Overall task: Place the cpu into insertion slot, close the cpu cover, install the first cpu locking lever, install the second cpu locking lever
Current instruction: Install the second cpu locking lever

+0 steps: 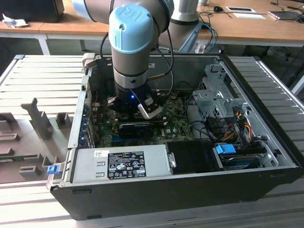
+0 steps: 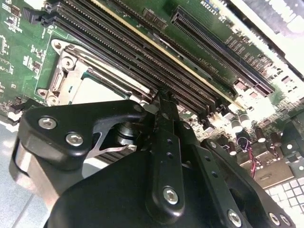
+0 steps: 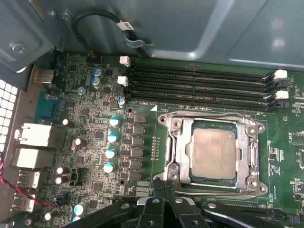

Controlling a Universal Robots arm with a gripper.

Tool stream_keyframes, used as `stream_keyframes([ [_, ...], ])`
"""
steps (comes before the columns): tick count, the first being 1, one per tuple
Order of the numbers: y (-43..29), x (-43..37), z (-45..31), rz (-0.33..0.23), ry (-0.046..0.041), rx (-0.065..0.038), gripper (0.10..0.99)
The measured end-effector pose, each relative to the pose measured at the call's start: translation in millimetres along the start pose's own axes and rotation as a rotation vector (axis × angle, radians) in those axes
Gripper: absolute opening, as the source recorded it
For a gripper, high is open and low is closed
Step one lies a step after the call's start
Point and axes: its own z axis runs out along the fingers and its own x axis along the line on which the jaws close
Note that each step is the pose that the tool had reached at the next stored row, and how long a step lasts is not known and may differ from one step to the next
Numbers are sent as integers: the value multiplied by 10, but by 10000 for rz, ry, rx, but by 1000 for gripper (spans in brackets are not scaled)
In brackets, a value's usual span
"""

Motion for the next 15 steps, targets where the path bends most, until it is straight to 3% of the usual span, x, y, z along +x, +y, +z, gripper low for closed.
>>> stream_keyframes([
  [6, -3, 3, 29, 0, -15, -152, 106],
  [10, 0, 36, 29, -1, -17, -202, 106],
  [15, 33, 33, -115, 0, -18, -206, 106],
])
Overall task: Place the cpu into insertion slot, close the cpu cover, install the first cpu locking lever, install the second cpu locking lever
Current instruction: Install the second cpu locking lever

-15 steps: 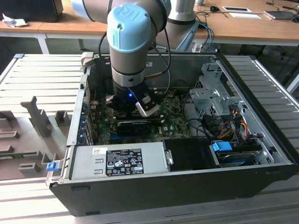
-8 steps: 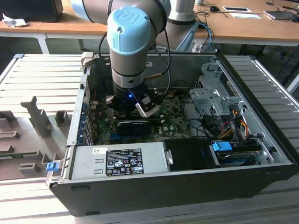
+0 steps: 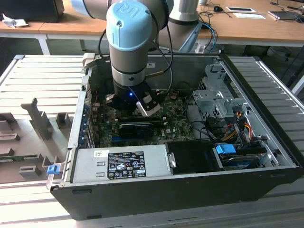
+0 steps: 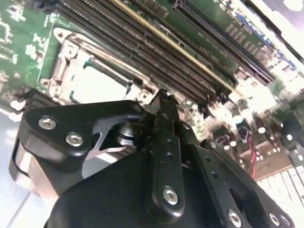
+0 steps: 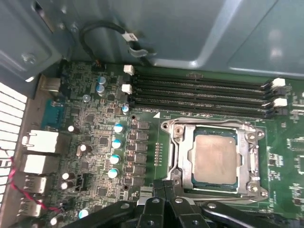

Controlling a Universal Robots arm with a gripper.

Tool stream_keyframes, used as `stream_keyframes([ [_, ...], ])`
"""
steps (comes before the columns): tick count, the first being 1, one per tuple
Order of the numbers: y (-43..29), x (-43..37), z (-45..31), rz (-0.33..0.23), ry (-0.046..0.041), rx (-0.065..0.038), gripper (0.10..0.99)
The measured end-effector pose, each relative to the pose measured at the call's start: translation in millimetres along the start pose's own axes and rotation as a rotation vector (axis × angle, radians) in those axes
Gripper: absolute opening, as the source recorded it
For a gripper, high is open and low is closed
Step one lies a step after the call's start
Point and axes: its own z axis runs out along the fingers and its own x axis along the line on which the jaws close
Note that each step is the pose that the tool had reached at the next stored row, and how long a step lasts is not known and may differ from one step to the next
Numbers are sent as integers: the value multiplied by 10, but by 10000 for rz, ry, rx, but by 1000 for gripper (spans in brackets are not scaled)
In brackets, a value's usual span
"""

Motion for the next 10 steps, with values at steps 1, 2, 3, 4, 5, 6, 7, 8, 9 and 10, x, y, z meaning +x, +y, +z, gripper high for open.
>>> stream_keyframes([
  [1, 6, 0, -23, 0, 0, 0, 106],
  [2, 16, -1, -63, 0, 1, 0, 106],
  [3, 21, -2, -85, 0, 2, -1, 106],
  [4, 27, -2, -106, 0, 2, -1, 106],
  [5, 36, -3, -143, 0, 4, 0, 106],
  [6, 41, -4, -165, 1, 3, 0, 106],
  [7, 45, -4, -179, 1, 3, -1, 106],
  [8, 48, -4, -192, 0, 4, 0, 106],
  [9, 49, -4, -197, 0, 3, -1, 106],
  [10, 49, -4, -196, -1, 1, -3, 106],
])
